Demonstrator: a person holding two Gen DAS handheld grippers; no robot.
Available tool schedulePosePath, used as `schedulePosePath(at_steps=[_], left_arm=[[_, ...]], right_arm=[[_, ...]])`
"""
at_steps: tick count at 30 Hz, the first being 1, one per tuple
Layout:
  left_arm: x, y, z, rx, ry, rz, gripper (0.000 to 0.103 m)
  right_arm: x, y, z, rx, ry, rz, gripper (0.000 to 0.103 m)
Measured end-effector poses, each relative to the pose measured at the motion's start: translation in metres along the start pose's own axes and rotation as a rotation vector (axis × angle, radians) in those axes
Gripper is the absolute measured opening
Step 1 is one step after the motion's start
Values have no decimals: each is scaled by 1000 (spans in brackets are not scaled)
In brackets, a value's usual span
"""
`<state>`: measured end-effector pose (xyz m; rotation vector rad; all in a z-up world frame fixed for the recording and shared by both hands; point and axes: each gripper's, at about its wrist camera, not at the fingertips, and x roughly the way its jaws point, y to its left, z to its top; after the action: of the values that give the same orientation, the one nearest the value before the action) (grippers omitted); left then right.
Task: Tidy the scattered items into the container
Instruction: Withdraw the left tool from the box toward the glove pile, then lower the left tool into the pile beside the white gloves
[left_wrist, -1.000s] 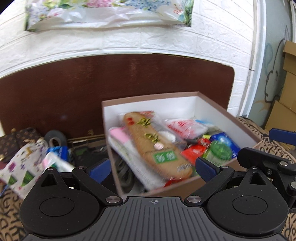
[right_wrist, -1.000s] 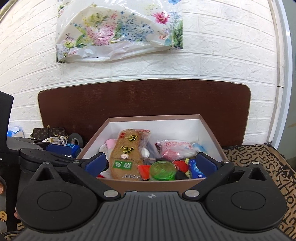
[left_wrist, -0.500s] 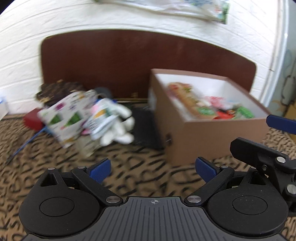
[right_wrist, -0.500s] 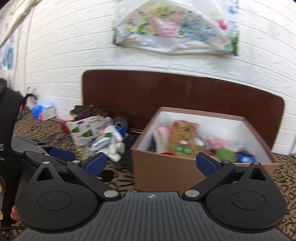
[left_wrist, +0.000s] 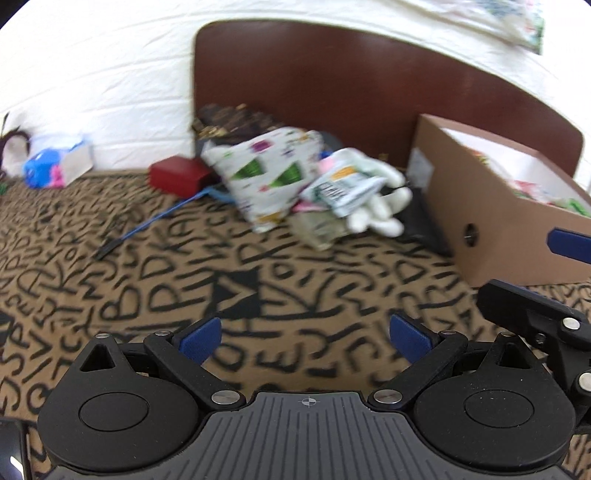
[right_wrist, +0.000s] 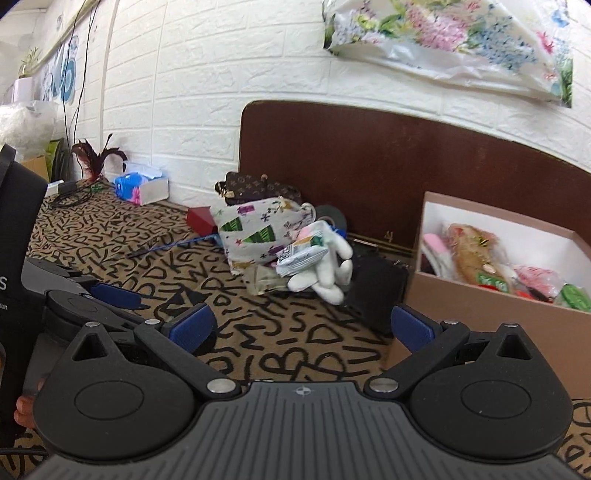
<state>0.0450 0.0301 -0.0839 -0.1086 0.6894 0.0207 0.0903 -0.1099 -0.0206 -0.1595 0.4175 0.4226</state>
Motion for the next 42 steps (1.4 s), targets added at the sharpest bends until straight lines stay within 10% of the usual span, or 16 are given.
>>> schedulePosePath(at_steps=[13,42], left_arm=[[16,45,11,-70,-10,13,102],[105,17,101,-112,33,-260,89]], right_arm=[[46,29,4,-94,56,-17,102],[148,19,26,-240,5,-126,73]])
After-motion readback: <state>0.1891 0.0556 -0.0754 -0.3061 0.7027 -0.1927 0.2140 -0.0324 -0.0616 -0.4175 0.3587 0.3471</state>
